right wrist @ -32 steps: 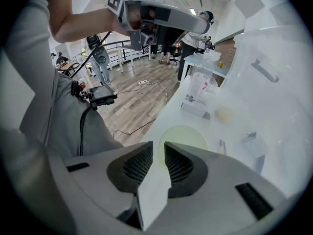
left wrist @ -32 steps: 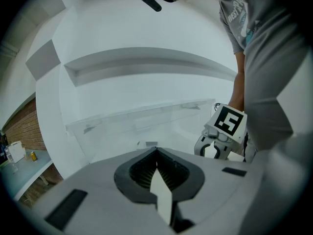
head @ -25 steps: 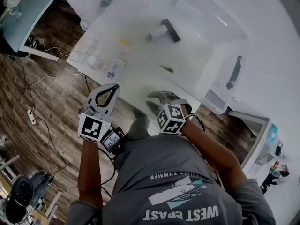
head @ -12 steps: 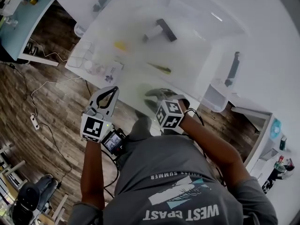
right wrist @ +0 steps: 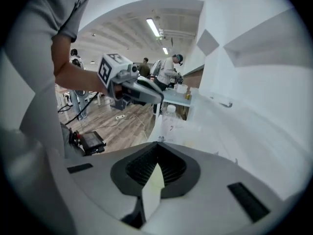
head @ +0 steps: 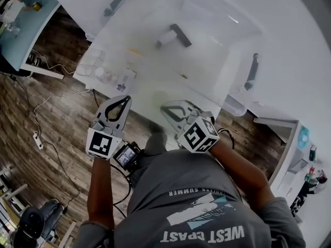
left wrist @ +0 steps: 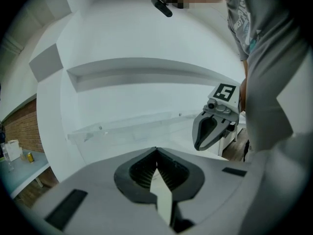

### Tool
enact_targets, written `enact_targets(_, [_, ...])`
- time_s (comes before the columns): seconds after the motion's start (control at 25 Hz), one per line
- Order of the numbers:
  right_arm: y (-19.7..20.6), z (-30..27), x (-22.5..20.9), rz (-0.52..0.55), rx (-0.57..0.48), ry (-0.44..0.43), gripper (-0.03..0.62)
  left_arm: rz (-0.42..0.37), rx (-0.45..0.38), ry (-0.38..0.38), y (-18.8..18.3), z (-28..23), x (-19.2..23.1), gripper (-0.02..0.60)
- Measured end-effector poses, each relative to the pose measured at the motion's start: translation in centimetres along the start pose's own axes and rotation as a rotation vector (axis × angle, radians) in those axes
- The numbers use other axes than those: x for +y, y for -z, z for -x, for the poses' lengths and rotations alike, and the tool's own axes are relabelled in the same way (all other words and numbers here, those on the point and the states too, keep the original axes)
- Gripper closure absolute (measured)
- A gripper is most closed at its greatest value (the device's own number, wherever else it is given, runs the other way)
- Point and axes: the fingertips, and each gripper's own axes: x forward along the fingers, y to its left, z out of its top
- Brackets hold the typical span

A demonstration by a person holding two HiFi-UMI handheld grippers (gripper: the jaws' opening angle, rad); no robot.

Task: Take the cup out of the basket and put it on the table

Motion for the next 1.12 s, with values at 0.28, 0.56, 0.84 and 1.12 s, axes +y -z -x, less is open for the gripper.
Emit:
enact_targets(0.28, [-6.8, 8.3, 1.6, 0.029, -0.239, 0.059, 0.583, -0.157, -0.059, -0.008, -5.5, 3.7, -3.1, 0.572])
enact_targets(0.56, [-8.8, 17.3, 7.7, 0.08, -0.352, 0.127, 0.583, -0.12, -0.118, -0.078, -10.1, 8.9, -11.1, 0.572])
enact_targets(0.84, [-7.3, 23.4, 16.0, 0.056, -0.402, 0.192, 0.583, -0.142, -0.131, -0.062, -11.6, 14.4, -19.0, 0.572])
enact_targets(1.12, [-7.1, 29.4, 20.4, 0.001, -0.502, 0.228, 0.583, -0.176, -0.128, -0.109, -14.1, 19.2, -24.8, 0.572])
